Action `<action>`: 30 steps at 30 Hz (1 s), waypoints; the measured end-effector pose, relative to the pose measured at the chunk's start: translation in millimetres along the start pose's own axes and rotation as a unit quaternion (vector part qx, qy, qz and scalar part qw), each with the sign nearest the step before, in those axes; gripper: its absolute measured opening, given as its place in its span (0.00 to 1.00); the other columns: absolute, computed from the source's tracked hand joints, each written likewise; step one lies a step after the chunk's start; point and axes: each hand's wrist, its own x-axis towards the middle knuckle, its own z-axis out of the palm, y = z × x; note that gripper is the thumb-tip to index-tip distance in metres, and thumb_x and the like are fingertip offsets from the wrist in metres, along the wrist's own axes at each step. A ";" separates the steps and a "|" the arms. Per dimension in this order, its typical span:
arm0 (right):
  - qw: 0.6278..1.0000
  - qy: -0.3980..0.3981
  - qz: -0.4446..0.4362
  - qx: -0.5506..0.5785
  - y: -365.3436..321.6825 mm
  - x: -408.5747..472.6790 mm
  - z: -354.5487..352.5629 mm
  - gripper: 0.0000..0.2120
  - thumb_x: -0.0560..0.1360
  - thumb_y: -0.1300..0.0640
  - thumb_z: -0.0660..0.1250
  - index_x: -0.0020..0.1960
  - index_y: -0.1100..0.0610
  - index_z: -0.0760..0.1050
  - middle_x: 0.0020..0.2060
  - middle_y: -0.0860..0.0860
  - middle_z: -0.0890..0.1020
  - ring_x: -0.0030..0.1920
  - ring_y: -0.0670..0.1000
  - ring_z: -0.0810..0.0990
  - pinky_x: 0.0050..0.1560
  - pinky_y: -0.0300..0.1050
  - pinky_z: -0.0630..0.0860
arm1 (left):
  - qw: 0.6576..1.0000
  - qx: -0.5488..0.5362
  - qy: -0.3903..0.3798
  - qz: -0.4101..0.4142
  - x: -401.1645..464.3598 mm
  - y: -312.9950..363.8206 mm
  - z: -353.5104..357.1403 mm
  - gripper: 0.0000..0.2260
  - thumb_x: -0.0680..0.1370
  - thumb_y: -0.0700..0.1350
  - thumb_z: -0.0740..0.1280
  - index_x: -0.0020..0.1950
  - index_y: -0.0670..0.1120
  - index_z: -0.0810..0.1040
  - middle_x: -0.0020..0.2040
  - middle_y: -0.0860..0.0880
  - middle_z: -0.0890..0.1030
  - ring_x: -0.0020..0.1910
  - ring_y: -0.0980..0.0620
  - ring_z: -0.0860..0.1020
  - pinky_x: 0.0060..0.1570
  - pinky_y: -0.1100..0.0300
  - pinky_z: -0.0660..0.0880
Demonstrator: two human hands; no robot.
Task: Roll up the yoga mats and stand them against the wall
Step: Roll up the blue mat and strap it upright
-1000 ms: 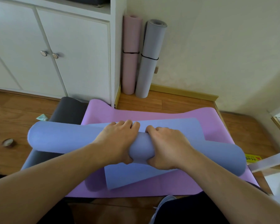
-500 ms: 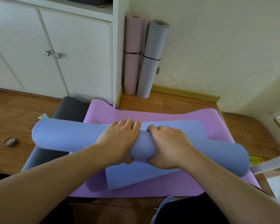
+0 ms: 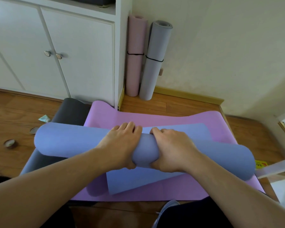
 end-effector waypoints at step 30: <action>0.999 0.023 -0.035 -0.029 -5.2 2.6 9.0 0.36 0.67 0.38 0.77 0.67 0.50 0.66 0.58 0.50 0.76 0.57 0.56 0.78 0.53 0.53 0.74 | 0.999 -0.037 -0.020 -0.002 -4.0 -0.5 -3.6 0.38 0.64 0.64 0.76 0.67 0.52 0.67 0.57 0.54 0.75 0.52 0.50 0.77 0.51 0.54 0.75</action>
